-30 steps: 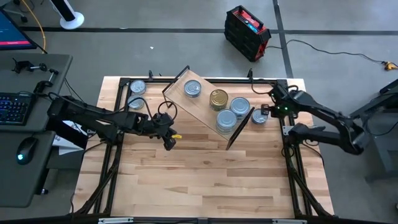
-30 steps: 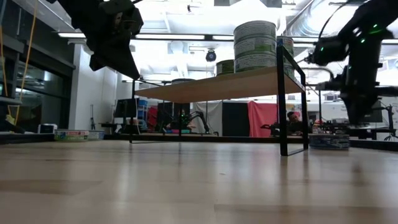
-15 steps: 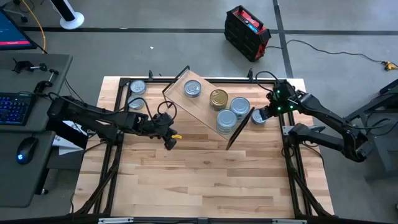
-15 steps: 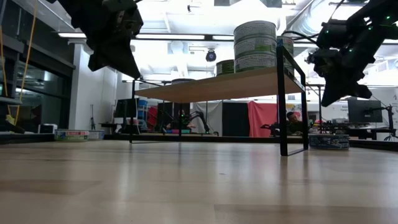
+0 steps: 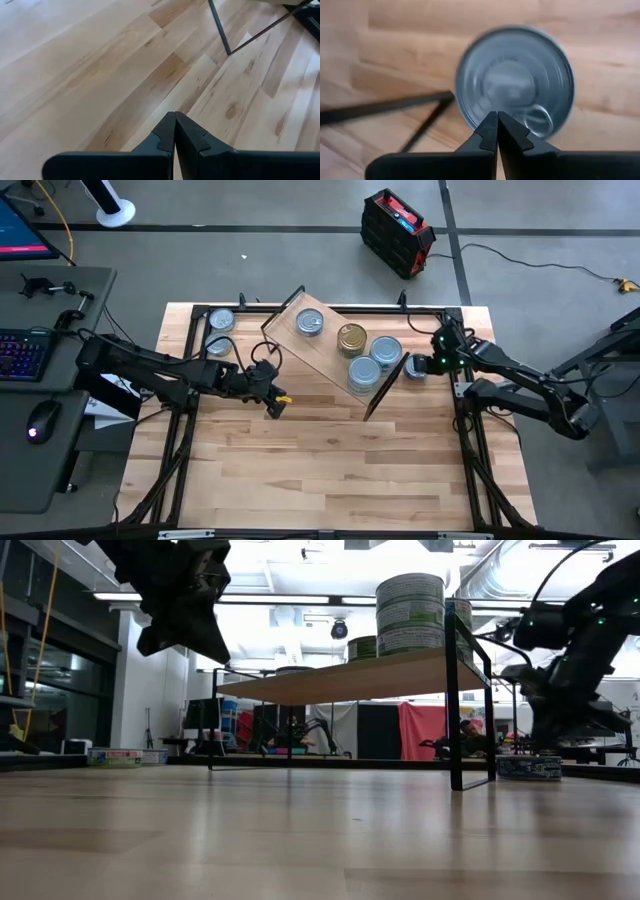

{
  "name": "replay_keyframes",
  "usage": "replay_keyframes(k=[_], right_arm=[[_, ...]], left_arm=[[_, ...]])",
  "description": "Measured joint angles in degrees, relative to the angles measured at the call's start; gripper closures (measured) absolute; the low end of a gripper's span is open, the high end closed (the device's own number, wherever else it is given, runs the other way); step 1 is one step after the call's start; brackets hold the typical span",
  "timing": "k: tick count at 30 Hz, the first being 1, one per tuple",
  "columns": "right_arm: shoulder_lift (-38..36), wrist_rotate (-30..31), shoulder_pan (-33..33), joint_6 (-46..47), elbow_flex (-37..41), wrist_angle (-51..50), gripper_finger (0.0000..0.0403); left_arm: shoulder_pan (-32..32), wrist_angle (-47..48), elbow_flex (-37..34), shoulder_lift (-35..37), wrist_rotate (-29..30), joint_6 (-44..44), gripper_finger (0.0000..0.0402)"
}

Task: Stack canned seafood by type on shelf
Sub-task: Stack the blue tuna can on top of the other blue tuna can on the shelf

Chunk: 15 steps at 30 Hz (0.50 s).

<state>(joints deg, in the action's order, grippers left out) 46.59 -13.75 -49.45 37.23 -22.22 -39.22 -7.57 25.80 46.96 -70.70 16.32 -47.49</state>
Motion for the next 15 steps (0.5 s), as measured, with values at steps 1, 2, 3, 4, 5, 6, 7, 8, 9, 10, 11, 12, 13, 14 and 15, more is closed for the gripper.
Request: replay_keyframes(k=[1,2,3,4,5,6,7,8,9,10,11,12,13,14,15], right_arm=[[-0.1,0.5,0.0,1.1,-0.1,0.7,0.0403],[-0.1,1.4,0.0,1.7,-0.4,0.9,0.0403],[-0.2,2.7,0.0,1.8,-0.8,1.0,0.0403],[-0.2,4.3,0.0,1.9,-1.2,0.9,0.0403],[-0.1,5.5,0.0,2.5,-1.3,0.8,0.0403],[0.0,6.4,0.0,3.3,-1.3,0.2,0.0403],[0.3,7.2,0.1,4.0,-1.3,-0.3,0.0403],[0.4,7.9,0.3,4.3,-1.3,-0.4,0.0403],[0.6,8.5,0.6,4.5,-1.3,-0.4,0.0403],[0.7,9.4,1.0,5.1,-1.3,-0.9,0.0403],[0.9,10.2,1.5,6.1,-1.3,-2.0,0.0403],[0.9,10.9,2.0,7.3,-1.3,-3.0,0.0403],[1.0,11.7,2.7,8.6,-1.3,-4.1,0.0403],[1.0,12.4,3.4,10.0,-1.3,-5.4,0.0403],[1.0,13.0,4.2,11.1,-1.1,-5.9,0.0403]], left_arm=[[0.0,0.0,0.0,0.0,0.0,-0.4,0.0401],[0.0,0.0,0.0,0.0,0.0,-0.8,0.0401],[0.0,0.0,0.0,0.0,0.0,-1.1,0.0401],[0.0,0.0,0.0,0.0,0.0,-1.4,0.0401],[0.0,0.0,0.0,0.0,0.0,-1.7,0.0401],[0.0,0.0,0.0,0.0,0.0,-1.8,0.0401],[0.0,0.0,0.0,0.0,0.0,-1.8,0.0401],[0.0,0.0,0.0,0.0,0.0,-1.9,0.0401],[0.0,0.0,0.0,0.0,0.0,-1.8,0.0401],[0.0,0.0,0.0,0.0,0.0,-1.8,0.0401],[0.0,0.0,0.0,0.0,0.0,-1.6,0.0401],[0.0,0.0,0.0,0.0,0.0,-1.2,0.0401],[0.0,0.0,0.0,0.0,0.0,-0.7,0.0401],[0.0,0.0,0.0,0.0,0.0,-0.2,0.0401],[0.0,0.1,0.0,0.0,0.0,0.2,0.0401]])
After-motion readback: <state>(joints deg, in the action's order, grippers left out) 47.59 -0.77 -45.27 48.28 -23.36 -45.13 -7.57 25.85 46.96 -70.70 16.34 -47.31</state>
